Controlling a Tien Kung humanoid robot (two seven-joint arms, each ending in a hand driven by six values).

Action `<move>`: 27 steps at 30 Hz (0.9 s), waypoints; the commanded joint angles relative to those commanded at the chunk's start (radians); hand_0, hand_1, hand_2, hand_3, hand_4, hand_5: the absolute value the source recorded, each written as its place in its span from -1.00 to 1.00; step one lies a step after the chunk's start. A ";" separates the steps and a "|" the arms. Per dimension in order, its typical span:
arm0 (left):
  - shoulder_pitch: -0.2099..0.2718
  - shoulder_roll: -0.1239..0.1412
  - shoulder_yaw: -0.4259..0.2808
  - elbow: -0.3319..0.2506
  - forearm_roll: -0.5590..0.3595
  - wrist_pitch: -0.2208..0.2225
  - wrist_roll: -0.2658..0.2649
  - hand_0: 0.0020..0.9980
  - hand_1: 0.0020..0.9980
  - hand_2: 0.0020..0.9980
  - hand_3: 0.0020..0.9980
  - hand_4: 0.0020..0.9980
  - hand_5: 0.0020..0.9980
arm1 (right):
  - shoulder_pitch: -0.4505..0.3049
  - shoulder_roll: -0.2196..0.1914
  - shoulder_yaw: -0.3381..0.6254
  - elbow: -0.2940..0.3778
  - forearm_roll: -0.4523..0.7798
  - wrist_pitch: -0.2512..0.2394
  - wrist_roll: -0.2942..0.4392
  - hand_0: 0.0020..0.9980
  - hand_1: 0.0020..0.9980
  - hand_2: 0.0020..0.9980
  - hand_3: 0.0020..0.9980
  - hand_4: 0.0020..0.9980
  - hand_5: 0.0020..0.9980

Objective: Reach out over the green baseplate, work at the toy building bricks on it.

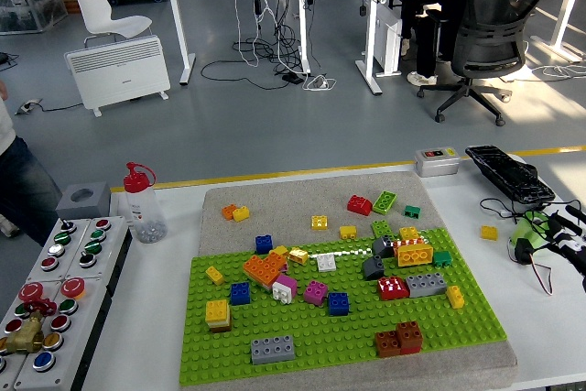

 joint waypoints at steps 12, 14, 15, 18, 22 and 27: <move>0.005 0.000 0.001 0.000 -0.003 0.000 0.001 0.38 0.40 0.37 0.25 -0.27 1.00 | 0.096 -0.070 -0.138 0.011 -0.291 0.020 -0.052 0.38 0.48 0.63 0.66 0.52 -0.64; 0.006 0.000 0.001 0.000 -0.003 0.000 0.001 0.38 0.40 0.37 0.25 -0.27 1.00 | 0.106 -0.074 -0.156 0.009 -0.316 0.022 -0.054 0.38 0.48 0.63 0.66 0.52 -0.64; 0.007 0.000 0.001 0.000 -0.003 0.000 0.001 0.38 0.40 0.37 0.25 -0.27 1.00 | 0.115 -0.076 -0.172 0.008 -0.324 0.025 -0.057 0.38 0.48 0.63 0.66 0.52 -0.64; 0.009 0.000 0.000 0.000 -0.002 0.000 0.001 0.38 0.40 0.37 0.25 -0.27 1.00 | 0.130 -0.079 -0.201 0.004 -0.341 0.026 -0.063 0.33 0.46 0.57 0.63 0.51 -0.60; 0.012 0.000 -0.001 0.000 0.002 0.000 0.002 0.38 0.40 0.37 0.25 -0.27 1.00 | 0.163 -0.082 -0.254 0.000 -0.384 0.024 -0.080 0.31 0.45 0.56 0.62 0.50 -0.59; 0.015 -0.001 -0.003 0.000 0.005 -0.001 0.003 0.38 0.40 0.37 0.25 -0.27 1.00 | 0.226 -0.088 -0.329 -0.009 -0.471 0.045 -0.113 0.31 0.45 0.56 0.62 0.50 -0.59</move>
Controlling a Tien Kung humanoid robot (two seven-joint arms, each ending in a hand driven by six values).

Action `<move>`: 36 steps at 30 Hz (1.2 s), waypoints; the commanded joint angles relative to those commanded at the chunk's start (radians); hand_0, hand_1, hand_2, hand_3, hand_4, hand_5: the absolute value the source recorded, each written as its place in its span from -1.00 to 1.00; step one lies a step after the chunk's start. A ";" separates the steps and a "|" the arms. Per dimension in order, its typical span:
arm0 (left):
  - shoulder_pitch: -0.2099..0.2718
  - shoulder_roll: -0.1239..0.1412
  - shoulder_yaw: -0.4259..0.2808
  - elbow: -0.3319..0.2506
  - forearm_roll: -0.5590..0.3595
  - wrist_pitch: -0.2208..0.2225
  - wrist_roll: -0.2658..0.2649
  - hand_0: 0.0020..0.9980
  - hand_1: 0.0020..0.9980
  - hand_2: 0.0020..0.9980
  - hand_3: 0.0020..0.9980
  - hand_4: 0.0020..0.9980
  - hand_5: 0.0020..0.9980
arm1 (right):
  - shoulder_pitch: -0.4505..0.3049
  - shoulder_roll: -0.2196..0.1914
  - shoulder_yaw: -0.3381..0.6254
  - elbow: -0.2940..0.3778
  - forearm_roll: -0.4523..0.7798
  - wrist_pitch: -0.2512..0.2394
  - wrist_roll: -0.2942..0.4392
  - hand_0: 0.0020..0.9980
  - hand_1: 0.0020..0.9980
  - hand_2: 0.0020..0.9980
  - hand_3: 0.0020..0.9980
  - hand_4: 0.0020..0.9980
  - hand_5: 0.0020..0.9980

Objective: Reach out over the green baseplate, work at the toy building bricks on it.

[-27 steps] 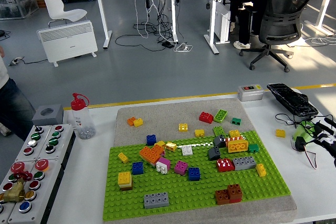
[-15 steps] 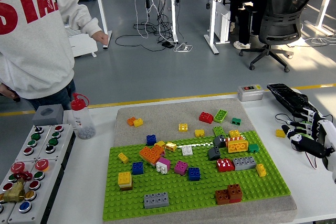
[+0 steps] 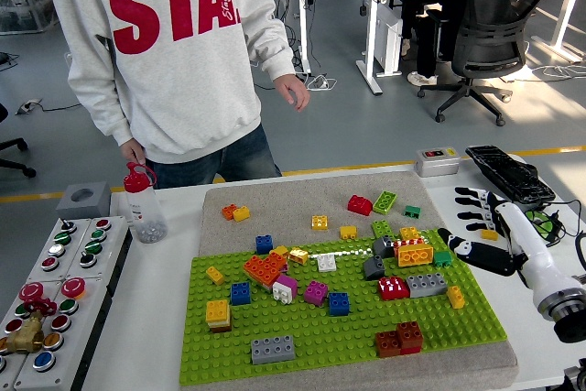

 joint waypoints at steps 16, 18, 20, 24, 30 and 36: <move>-0.006 0.003 0.001 0.000 -0.012 0.000 0.001 0.38 0.40 0.37 0.25 -0.27 1.00 | 0.206 0.006 -0.251 -0.045 -0.303 0.208 -0.101 0.26 0.41 0.41 0.49 0.61 -0.52; -0.007 0.003 0.002 0.000 -0.012 0.001 0.001 0.38 0.40 0.37 0.25 -0.27 1.00 | 0.221 0.014 -0.270 -0.053 -0.321 0.219 -0.113 0.26 0.41 0.41 0.49 0.61 -0.52; -0.007 0.004 0.001 0.000 -0.012 0.000 0.002 0.38 0.40 0.37 0.25 -0.27 1.00 | 0.239 0.023 -0.299 -0.067 -0.351 0.231 -0.126 0.13 0.33 0.38 0.45 0.58 -0.54; -0.008 0.005 0.001 0.000 -0.011 0.001 0.003 0.38 0.40 0.37 0.25 -0.27 1.00 | 0.267 0.035 -0.350 -0.096 -0.399 0.241 -0.140 0.13 0.33 0.38 0.45 0.58 -0.54; -0.009 0.006 0.001 0.000 -0.012 0.001 0.003 0.38 0.40 0.36 0.25 -0.27 1.00 | 0.305 0.052 -0.423 -0.142 -0.468 0.244 -0.141 -0.35 0.02 0.29 0.40 0.56 -0.56; -0.011 0.007 0.001 0.000 -0.012 0.001 0.004 0.38 0.40 0.37 0.25 -0.27 1.00 | 0.337 0.077 -0.466 -0.185 -0.493 0.246 -0.137 -0.66 -0.25 0.27 0.37 0.63 -0.49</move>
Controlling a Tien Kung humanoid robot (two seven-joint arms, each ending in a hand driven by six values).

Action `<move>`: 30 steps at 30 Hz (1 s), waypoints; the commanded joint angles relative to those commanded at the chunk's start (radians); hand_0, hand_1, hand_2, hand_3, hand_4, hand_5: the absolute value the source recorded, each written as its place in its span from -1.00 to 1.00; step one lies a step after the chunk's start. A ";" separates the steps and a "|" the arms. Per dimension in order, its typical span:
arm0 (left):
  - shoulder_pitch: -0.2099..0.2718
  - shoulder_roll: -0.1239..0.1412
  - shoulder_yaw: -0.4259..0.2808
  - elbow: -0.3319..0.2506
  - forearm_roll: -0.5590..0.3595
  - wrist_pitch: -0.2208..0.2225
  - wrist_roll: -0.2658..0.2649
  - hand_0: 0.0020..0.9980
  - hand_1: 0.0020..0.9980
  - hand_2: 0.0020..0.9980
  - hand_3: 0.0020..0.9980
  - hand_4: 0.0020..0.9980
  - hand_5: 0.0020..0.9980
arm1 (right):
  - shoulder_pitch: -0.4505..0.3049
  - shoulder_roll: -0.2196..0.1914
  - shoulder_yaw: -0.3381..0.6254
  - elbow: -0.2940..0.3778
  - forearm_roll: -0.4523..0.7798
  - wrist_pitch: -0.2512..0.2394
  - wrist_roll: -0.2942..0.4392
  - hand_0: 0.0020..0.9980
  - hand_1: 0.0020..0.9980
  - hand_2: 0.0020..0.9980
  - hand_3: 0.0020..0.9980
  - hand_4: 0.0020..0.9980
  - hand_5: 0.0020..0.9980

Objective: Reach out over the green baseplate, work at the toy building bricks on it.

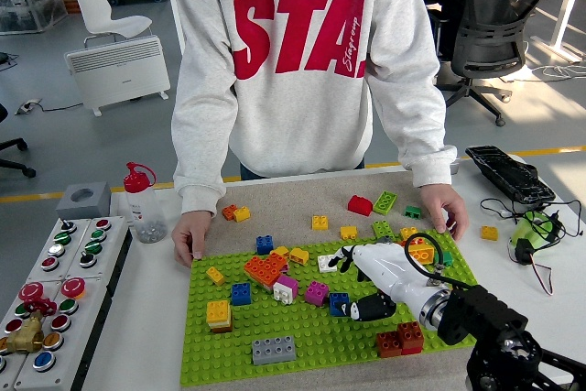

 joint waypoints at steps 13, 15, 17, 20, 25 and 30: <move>0.001 0.001 0.002 0.000 -0.002 0.000 0.001 0.38 0.40 0.36 0.25 -0.27 1.00 | 0.053 0.046 -0.045 -0.098 -0.070 0.035 -0.031 -0.79 -0.38 0.25 0.32 0.65 -0.46; 0.001 0.001 0.003 0.000 -0.003 0.000 0.001 0.38 0.40 0.36 0.25 -0.27 1.00 | 0.055 0.047 -0.048 -0.109 -0.076 0.041 -0.035 -0.79 -0.38 0.25 0.32 0.65 -0.46; 0.001 0.001 0.003 0.000 -0.003 -0.001 0.001 0.38 0.40 0.36 0.25 -0.27 1.00 | 0.057 0.048 -0.052 -0.123 -0.079 0.050 -0.042 -0.79 -0.38 0.25 0.32 0.65 -0.46; 0.002 0.001 0.004 0.000 -0.003 -0.001 0.002 0.38 0.40 0.36 0.25 -0.27 1.00 | 0.059 0.050 -0.056 -0.135 -0.078 0.060 -0.049 -0.79 -0.39 0.24 0.31 0.65 -0.44; 0.006 0.001 0.004 0.000 0.000 -0.002 0.004 0.38 0.40 0.36 0.25 -0.27 1.00 | 0.068 0.056 -0.065 -0.161 -0.070 0.074 -0.054 -0.79 -0.39 0.24 0.31 0.65 -0.44; 0.009 0.001 0.004 0.000 0.001 -0.002 0.005 0.38 0.40 0.36 0.25 -0.27 1.00 | 0.073 0.062 -0.071 -0.180 -0.066 0.077 -0.054 -0.79 -0.38 0.24 0.29 0.65 -0.44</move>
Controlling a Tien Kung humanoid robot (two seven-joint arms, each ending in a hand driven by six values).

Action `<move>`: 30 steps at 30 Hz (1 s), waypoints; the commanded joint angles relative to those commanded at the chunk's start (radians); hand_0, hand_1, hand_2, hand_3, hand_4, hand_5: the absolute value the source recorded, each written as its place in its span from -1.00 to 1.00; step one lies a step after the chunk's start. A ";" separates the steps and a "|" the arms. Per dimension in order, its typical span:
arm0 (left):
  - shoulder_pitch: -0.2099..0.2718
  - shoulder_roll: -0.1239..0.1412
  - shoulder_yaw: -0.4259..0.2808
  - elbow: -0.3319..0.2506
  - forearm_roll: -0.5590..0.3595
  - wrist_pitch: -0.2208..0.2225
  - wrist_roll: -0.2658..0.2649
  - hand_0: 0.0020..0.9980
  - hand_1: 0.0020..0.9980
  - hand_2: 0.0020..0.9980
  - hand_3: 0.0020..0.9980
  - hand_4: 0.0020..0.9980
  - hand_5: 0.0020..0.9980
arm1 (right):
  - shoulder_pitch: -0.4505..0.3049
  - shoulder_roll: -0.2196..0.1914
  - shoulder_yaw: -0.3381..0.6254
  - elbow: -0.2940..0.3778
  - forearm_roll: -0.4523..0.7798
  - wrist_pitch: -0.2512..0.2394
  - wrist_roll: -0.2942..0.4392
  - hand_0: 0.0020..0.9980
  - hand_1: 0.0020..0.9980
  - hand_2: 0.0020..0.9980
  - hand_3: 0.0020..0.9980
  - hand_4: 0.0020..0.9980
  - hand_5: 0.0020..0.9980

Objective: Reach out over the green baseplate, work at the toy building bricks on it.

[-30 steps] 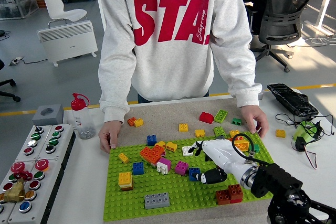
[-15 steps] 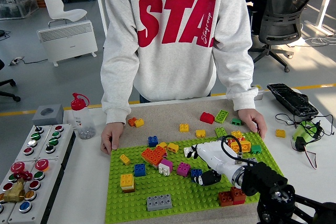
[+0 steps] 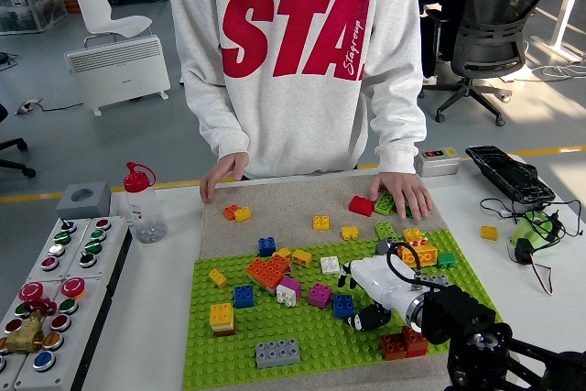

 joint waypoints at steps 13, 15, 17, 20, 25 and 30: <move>0.003 0.000 0.001 0.000 0.001 0.000 0.001 0.38 0.40 0.36 0.25 -0.27 1.00 | 0.014 0.018 -0.009 -0.042 0.011 0.006 -0.002 -0.81 -0.40 0.24 0.29 0.63 -0.43; 0.003 0.000 0.002 0.000 0.000 0.000 0.001 0.38 0.40 0.36 0.25 -0.27 1.00 | 0.017 0.021 -0.009 -0.049 0.013 0.006 -0.002 -0.81 -0.41 0.23 0.28 0.63 -0.43; 0.002 0.000 0.002 0.000 -0.001 0.000 0.001 0.38 0.40 0.36 0.25 -0.27 1.00 | 0.020 0.023 -0.010 -0.056 0.012 0.006 -0.002 -0.81 -0.41 0.23 0.28 0.63 -0.43; 0.001 0.000 0.003 0.000 -0.003 0.000 0.000 0.38 0.40 0.36 0.25 -0.27 1.00 | 0.025 0.025 -0.011 -0.063 0.010 0.006 -0.001 -0.81 -0.41 0.23 0.27 0.61 -0.43; -0.001 0.001 0.004 0.000 -0.006 0.001 0.000 0.38 0.40 0.36 0.25 -0.27 1.00 | 0.032 0.028 -0.018 -0.070 0.008 0.001 0.002 -0.81 -0.41 0.23 0.27 0.61 -0.43; -0.003 0.001 0.003 0.000 -0.007 0.001 -0.001 0.38 0.40 0.36 0.25 -0.27 1.00 | 0.037 0.029 -0.025 -0.073 0.009 0.003 0.002 -0.82 -0.42 0.22 0.25 0.61 -0.43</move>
